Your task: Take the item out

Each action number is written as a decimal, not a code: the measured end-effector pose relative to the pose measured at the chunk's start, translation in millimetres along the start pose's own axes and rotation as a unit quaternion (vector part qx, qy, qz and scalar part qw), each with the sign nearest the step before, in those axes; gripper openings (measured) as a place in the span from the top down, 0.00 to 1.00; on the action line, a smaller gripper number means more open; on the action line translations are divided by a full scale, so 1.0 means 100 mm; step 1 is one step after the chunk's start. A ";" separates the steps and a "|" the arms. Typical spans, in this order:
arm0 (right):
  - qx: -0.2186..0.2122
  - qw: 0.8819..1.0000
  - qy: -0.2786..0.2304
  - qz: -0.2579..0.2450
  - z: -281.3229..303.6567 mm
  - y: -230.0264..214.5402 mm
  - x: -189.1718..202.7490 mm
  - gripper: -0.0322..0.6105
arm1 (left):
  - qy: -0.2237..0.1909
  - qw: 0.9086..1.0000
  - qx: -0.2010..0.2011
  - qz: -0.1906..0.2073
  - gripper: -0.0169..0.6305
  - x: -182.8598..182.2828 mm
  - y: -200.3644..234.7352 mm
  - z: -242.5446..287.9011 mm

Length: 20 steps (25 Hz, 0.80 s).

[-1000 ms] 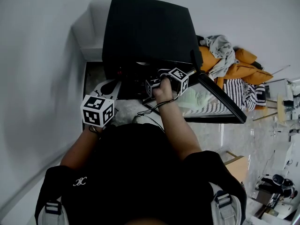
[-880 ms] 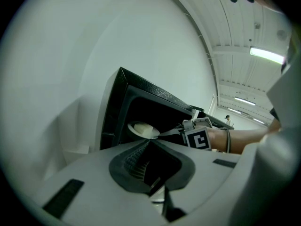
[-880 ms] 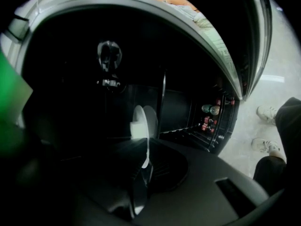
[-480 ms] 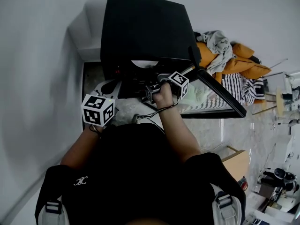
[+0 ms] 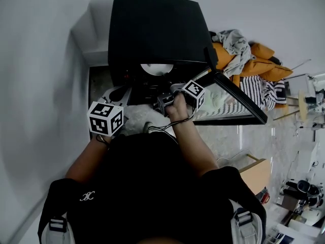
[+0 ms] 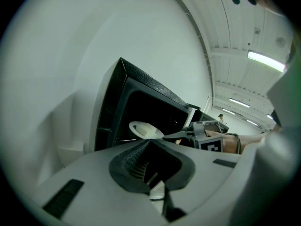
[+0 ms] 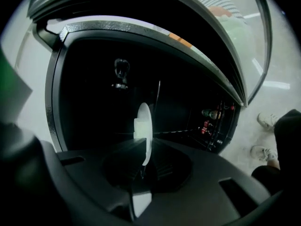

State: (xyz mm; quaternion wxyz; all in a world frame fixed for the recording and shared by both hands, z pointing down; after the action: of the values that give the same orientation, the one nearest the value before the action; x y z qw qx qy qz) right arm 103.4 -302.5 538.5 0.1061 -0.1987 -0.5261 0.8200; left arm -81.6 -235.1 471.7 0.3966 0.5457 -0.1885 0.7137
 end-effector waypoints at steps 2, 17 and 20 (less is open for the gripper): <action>-0.012 1.000 0.002 -0.012 0.03 0.03 0.01 0.85 | 0.000 1.000 0.000 -0.002 0.96 0.00 0.01 0.00; -0.020 0.999 0.024 0.017 0.26 -0.04 0.16 0.91 | -0.002 0.999 -0.006 -0.031 0.96 0.06 0.08 -0.07; -0.025 0.999 0.022 0.017 0.24 -0.03 0.15 0.91 | -0.003 1.000 -0.005 -0.030 0.96 0.06 0.08 -0.08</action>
State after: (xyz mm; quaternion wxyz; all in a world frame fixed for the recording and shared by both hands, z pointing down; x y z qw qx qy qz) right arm 79.1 -315.4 546.9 0.0986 -0.2287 -0.5406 0.8035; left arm -93.1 -232.5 475.8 0.4200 0.5512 -0.1763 0.6991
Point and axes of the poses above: the fingertips, and each gripper's own axes: z forward along the fingers, y to its left, x out of its underside, the point moved 3 cm from there along -z, backward along the fingers, and after that the axes turned 13 degrees about z, right-handed, at the moved point
